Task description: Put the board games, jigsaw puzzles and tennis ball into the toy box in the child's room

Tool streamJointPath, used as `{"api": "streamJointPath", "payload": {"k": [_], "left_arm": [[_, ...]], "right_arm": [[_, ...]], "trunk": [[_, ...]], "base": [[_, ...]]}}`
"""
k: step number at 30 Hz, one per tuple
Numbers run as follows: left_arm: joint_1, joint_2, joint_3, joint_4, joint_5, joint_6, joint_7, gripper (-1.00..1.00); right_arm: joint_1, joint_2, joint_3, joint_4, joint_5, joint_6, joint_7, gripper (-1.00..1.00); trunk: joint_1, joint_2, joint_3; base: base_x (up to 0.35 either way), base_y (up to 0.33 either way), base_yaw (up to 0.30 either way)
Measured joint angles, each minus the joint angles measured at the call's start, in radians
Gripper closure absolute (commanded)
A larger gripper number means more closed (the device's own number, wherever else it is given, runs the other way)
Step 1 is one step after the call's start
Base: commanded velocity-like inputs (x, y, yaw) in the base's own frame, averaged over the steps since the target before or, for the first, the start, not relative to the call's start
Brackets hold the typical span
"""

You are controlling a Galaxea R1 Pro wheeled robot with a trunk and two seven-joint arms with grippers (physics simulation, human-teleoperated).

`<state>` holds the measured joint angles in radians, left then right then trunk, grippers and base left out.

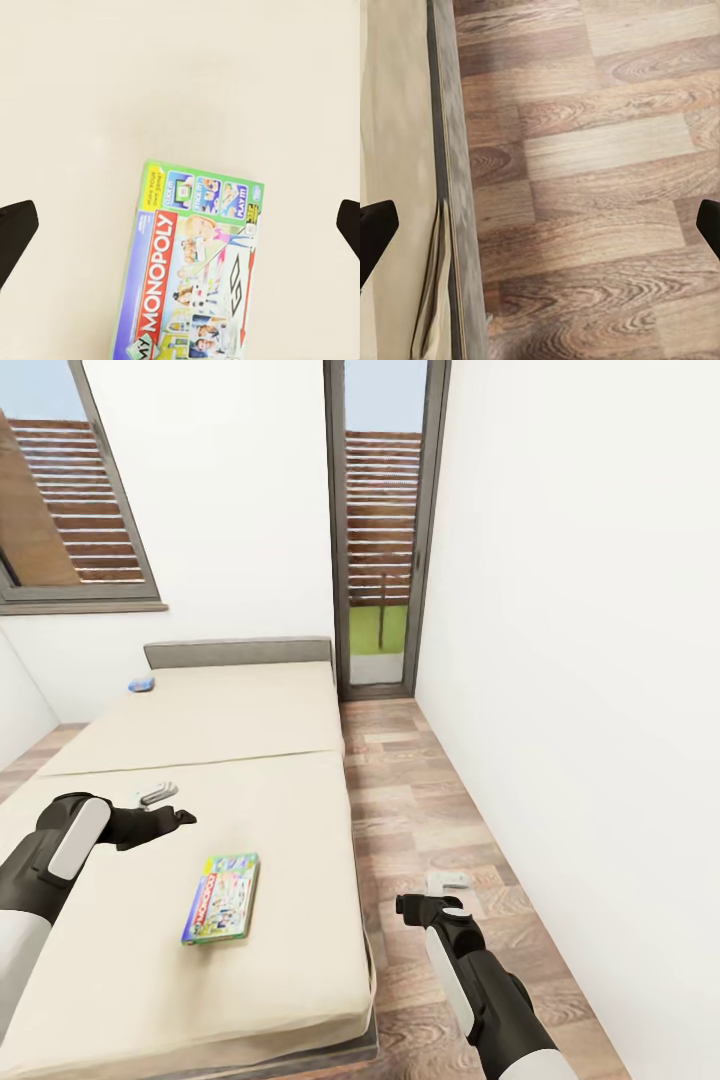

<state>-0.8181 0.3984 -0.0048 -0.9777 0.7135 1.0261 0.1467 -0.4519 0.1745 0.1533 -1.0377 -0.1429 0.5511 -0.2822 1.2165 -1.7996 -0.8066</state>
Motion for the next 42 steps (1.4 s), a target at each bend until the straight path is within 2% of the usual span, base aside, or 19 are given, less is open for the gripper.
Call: {"api": "streamJointPath", "payload": {"k": [17, 29, 34, 38, 42], "left_arm": [[0.001, -0.001, 0.002, 0.005, -0.007, -0.006, 0.0, -1.0], [0.001, -0.001, 0.001, 0.018, -0.006, -0.073, 0.0, -1.0], [0.001, -0.001, 0.001, 0.019, -0.004, -0.079, 0.0, -1.0], [0.001, -0.001, 0.001, 0.021, 0.001, -0.081, -0.001, -1.0], [0.001, -0.001, 0.001, 0.021, 0.003, -0.08, -0.004, -1.0]], "right_arm": [[0.0, 0.0, 0.001, 0.0, 0.0, 0.0, 0.0, -1.0], [0.003, 0.0, 0.0, -0.009, 0.001, 0.0, 0.001, -1.0], [0.004, 0.0, -0.002, -0.096, -0.004, 0.016, 0.002, -1.0], [0.009, 0.0, -0.003, -0.233, -0.011, 0.068, 0.004, -1.0], [0.05, 0.0, -0.004, -0.339, -0.014, 0.122, 0.005, -1.0]], "trunk": [[0.0, 0.0, 0.0], [0.0, 0.0, 0.0], [0.0, 0.0, 0.0], [0.0, 0.0, 0.0], [0.0, 0.0, 0.0]], "base": [[0.03, 0.0, 0.0], [0.0, 0.0, 0.0], [0.0, 0.0, 0.0], [0.0, 0.0, 0.0], [0.0, 0.0, 0.0]]}}
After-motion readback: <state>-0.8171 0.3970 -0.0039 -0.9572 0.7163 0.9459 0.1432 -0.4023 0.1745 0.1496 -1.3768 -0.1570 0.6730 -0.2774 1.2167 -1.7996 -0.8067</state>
